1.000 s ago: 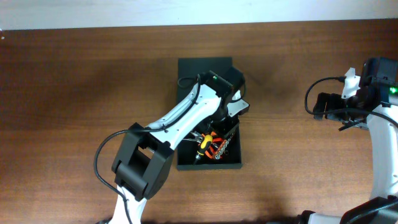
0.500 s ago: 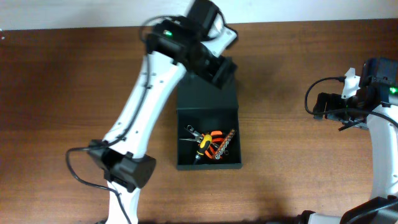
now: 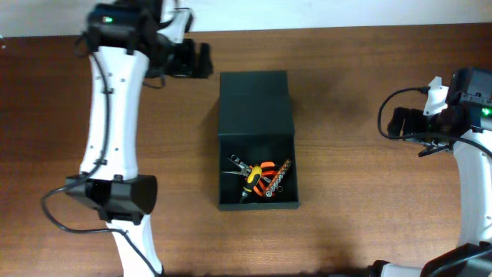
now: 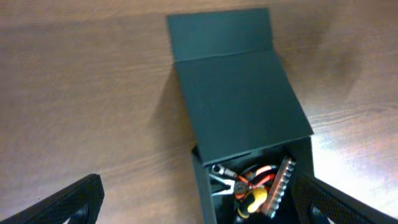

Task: Pack container
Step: 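Raise the left gripper out of the box and retract left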

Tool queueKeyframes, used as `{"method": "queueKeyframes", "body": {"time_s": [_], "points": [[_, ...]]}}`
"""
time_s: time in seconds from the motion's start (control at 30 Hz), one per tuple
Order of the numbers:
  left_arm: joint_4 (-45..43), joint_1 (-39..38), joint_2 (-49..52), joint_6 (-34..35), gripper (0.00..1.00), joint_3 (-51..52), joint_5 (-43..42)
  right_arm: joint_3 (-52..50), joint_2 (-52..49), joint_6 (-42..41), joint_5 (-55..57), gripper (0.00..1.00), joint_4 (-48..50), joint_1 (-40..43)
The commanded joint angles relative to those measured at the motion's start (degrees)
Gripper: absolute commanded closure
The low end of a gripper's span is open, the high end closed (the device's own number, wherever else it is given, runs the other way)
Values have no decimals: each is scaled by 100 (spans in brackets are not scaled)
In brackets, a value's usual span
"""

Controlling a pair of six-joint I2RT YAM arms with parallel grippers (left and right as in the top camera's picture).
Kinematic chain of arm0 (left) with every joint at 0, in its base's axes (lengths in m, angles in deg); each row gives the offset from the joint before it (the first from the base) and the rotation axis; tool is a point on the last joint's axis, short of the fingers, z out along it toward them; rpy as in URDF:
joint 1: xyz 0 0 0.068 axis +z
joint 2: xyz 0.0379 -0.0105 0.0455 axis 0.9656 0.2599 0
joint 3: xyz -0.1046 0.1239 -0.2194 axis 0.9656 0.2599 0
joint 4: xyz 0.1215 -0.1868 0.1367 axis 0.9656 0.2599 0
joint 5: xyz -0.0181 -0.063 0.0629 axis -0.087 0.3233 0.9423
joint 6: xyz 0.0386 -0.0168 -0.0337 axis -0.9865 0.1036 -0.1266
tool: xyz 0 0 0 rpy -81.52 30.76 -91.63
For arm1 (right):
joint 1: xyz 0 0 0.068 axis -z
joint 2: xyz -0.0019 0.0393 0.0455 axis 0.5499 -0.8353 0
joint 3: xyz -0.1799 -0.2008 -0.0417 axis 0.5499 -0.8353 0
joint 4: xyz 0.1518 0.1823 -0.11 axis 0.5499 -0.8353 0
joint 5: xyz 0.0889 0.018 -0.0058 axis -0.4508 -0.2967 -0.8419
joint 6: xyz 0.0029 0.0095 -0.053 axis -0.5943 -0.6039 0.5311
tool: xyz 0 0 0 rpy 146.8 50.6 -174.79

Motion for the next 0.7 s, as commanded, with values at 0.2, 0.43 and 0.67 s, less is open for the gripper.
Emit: {"method": "queueKeyframes", "body": {"time_s": [0.2, 0.43, 0.67], "points": [[-153, 358, 0, 136, 11, 197, 13, -17, -15, -175, -1810, 1, 748, 31], [-1045, 363, 11, 361, 98, 1322, 293, -24, -603, -190, -2223, 45, 1182, -55], [-1757, 361, 11, 1888, 98, 2975, 1274, -22, -2129, -933, -2542, 96, 1342, -358]]}}
